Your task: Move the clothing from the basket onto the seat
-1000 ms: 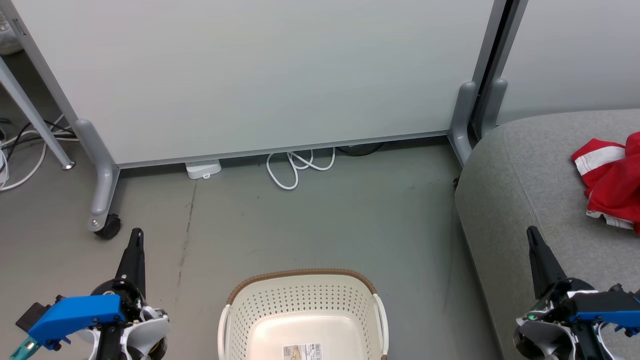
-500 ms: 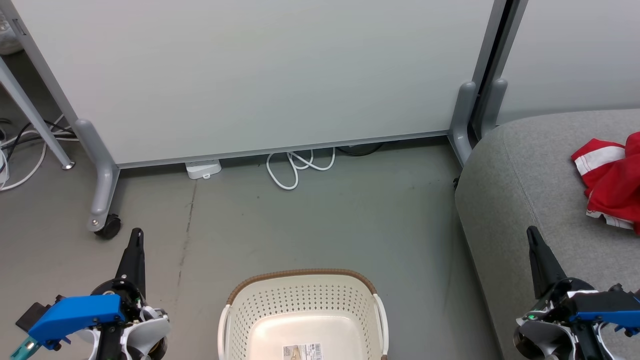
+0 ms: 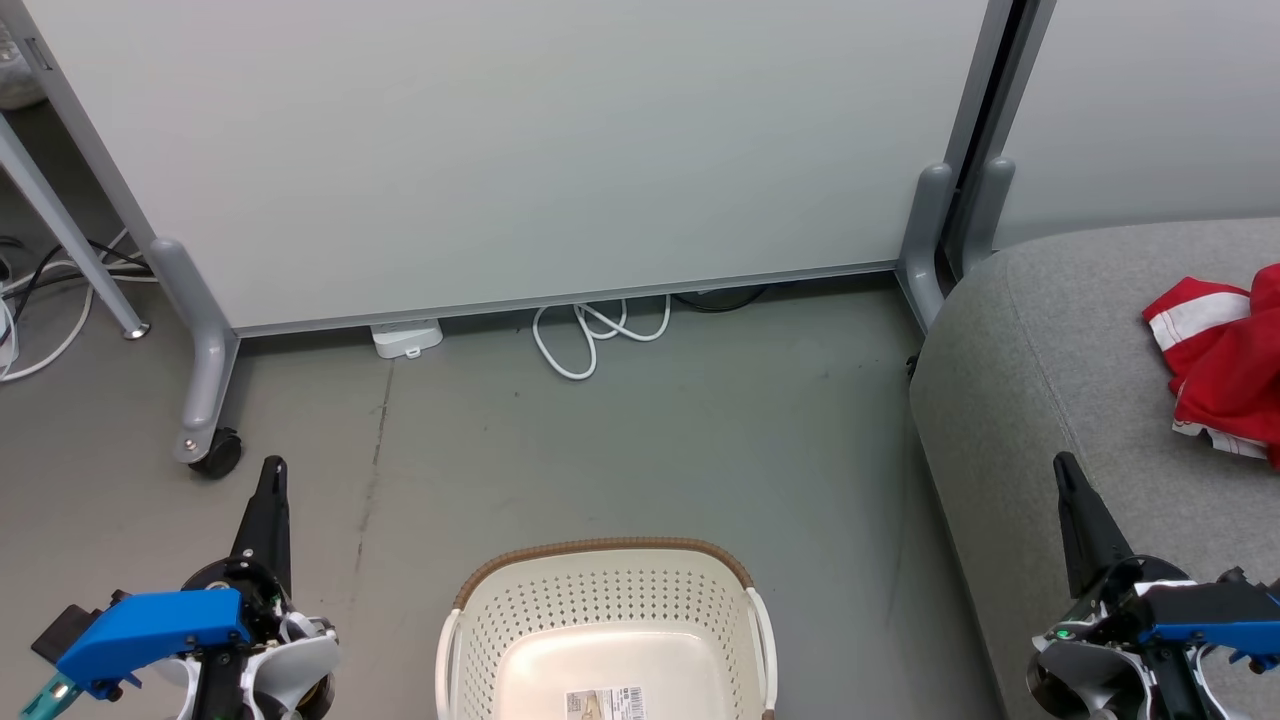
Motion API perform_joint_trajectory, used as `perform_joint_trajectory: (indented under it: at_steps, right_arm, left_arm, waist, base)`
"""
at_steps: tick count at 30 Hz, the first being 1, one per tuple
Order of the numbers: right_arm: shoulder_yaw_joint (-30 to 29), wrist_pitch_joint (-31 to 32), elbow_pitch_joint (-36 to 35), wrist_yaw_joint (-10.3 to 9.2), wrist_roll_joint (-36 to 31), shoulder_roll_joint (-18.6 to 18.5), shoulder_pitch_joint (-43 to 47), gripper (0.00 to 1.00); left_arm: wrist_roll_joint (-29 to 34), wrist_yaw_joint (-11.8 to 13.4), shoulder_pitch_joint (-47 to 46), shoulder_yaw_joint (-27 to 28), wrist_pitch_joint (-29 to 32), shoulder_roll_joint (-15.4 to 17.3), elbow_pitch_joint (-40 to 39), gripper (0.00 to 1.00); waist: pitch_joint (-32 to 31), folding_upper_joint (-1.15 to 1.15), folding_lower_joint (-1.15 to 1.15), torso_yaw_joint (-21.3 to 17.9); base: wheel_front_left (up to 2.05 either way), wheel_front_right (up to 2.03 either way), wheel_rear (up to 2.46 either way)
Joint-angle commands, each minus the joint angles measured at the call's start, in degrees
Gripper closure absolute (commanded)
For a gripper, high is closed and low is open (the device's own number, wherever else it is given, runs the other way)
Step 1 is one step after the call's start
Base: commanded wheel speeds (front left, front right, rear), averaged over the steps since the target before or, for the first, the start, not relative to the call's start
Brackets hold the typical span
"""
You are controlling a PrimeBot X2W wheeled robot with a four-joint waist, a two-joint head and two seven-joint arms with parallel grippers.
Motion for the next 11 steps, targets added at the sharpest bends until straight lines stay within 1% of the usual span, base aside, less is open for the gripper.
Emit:
perform_joint_trajectory:
  at_steps: [1,11]
  right_arm:
    - [-0.1,0.2,0.1,0.02,0.1,0.1,-0.7,1.00]
    - [-0.1,0.2,0.1,0.02,0.1,0.1,-0.7,1.00]
  left_arm:
    - [-0.1,0.1,-0.6,0.2,0.2,-0.1,-0.1,1.00]
    - [-0.1,0.1,-0.6,0.2,0.2,-0.1,-0.1,1.00]
  waist:
    - [0.0,0.00,0.00,0.0]
    - [0.0,0.00,0.00,0.0]
  base:
    - [0.00,0.00,0.00]
    - [0.00,0.00,0.00]
